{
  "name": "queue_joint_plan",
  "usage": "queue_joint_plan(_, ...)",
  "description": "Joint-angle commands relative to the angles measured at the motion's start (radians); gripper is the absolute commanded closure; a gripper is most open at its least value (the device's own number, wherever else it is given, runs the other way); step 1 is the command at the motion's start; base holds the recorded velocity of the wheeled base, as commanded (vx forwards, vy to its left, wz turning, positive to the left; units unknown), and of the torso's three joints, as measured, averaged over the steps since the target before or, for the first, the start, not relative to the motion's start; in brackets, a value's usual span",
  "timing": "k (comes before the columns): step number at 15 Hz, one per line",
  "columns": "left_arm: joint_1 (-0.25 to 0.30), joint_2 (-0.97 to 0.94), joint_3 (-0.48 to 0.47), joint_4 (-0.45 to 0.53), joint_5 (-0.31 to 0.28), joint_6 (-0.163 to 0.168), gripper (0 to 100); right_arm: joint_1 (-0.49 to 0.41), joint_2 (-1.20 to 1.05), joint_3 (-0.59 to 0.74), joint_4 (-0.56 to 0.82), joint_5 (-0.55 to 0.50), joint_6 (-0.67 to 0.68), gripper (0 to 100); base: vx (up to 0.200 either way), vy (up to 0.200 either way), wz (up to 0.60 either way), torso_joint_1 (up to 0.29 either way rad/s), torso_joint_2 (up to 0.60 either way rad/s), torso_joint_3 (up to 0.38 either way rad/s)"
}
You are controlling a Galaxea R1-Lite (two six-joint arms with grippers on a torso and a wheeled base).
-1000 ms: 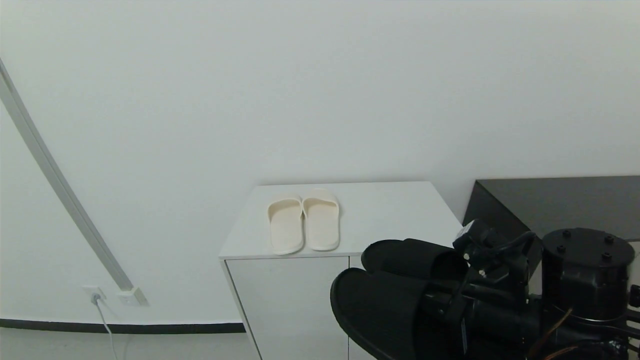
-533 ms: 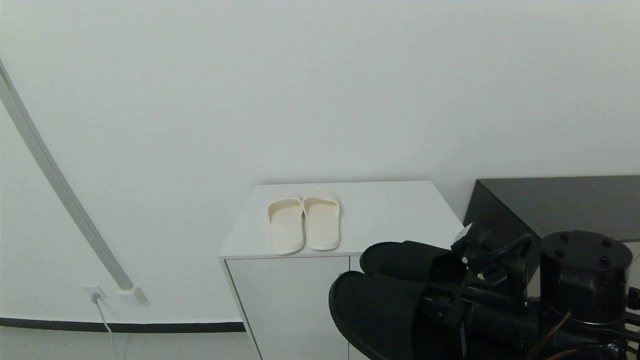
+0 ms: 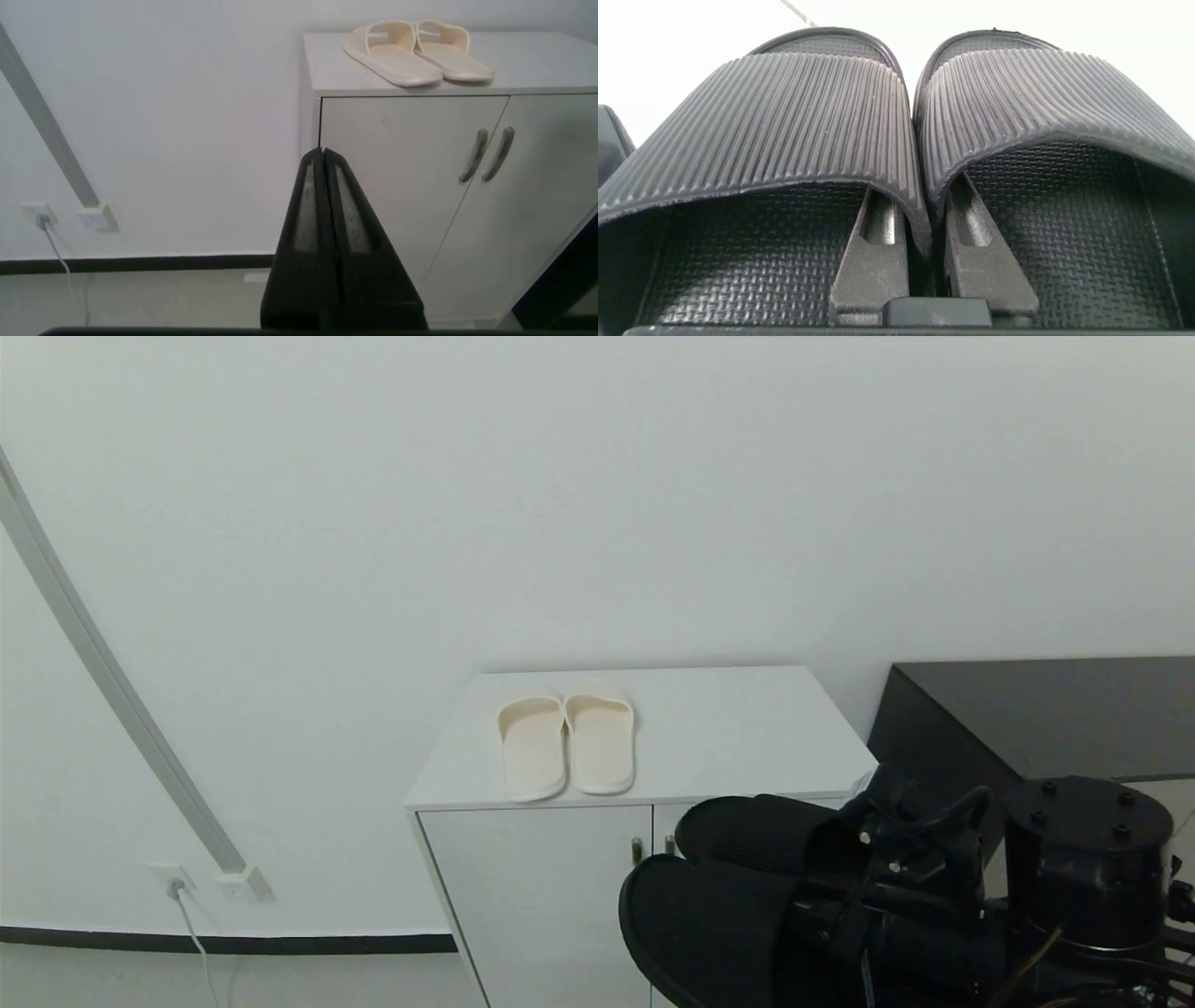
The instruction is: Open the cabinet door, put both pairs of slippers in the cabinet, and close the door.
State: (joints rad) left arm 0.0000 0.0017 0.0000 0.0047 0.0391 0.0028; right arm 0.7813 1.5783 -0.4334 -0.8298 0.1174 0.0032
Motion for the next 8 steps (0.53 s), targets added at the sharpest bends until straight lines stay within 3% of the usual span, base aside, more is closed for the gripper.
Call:
queue_joint_plan(1, 0.000, 0.000, 0.000, 0.001, 0.001, 0.000, 100, 0.001, 0.012, 0.008, -0.002, 0.001, -0.012, 100, 0.000, 0.000, 0.00, -0.159, 0.37, 0.212)
queue_joint_plan(8, 0.000, 0.000, 0.000, 0.000, 0.001, 0.000, 100, 0.001, 0.039, 0.015, -0.042, -0.002, -0.012, 100, 0.000, 0.000, 0.00, -0.187, 0.44, 0.247)
